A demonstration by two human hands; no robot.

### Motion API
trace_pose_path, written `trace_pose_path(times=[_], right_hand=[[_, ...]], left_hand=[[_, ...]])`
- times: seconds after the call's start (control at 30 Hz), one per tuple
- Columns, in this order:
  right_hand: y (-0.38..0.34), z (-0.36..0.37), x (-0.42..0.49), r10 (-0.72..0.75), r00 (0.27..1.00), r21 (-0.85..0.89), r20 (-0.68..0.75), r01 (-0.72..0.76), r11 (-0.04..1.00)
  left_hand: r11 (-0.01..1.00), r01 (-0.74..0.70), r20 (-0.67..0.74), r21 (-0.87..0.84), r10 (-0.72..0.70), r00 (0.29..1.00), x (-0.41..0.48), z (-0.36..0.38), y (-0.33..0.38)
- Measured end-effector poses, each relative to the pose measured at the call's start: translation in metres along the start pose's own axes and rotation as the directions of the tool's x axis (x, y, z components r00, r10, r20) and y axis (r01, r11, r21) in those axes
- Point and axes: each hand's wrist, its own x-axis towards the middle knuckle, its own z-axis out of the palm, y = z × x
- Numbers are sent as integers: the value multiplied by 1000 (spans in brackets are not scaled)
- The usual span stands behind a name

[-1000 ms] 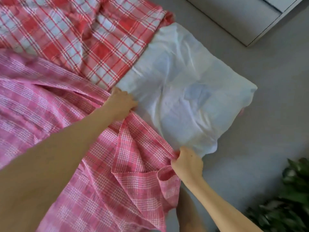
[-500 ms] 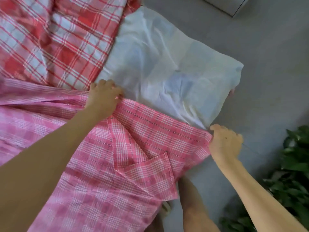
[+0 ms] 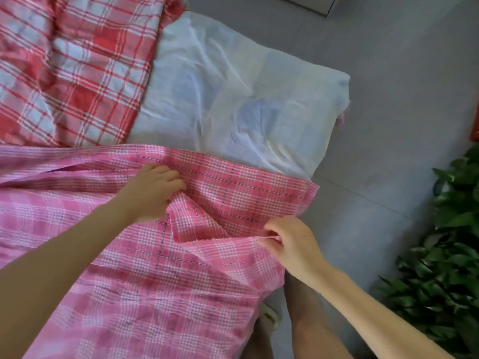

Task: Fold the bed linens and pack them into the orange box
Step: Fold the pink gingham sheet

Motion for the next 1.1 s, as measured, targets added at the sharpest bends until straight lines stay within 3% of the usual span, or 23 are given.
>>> trace_pose_path(times=[0.13,0.23,0.33,0.43,0.53,0.63,0.77,0.87,1.0,1.1], right_hand=[[43,-57,-24,385,916,376,-114,-319,870],[70,-72,-32,533,840,580,-102,-385,718],[83,-63,-30,612,788,695,-66,-404,595],[90,-56,-24,673,735,735,-85,-410,540],[90,-56,-26,679,728,778,-90,-375,504],[95,-56,-26,689,720,787,-83,-376,488],[113,-49,-17,756,645,770,-109,-427,475],[123,-45,-6,786,604,747,-131,-461,479],[128,-38,20,829,533,745,-172,-480,463],[130,-24,45,837,530,701,-132,-547,457]], left_hand=[[975,213,4,-67,-214,977,-3,-12,-15],[921,386,-76,-57,-390,918,-1,-28,-28],[914,387,99,123,-399,911,-3,-29,-42],[882,448,171,142,-468,867,-25,-16,-58],[759,651,95,-8,-648,756,-53,4,-94],[643,758,1,-115,-762,647,-56,-14,-98],[739,641,-96,-210,-667,738,-40,-42,-89],[767,616,-155,-179,-640,752,-33,-39,-88],[745,616,-187,-255,-663,725,-26,-8,-115],[708,656,-140,-262,-700,700,-16,3,-116]])
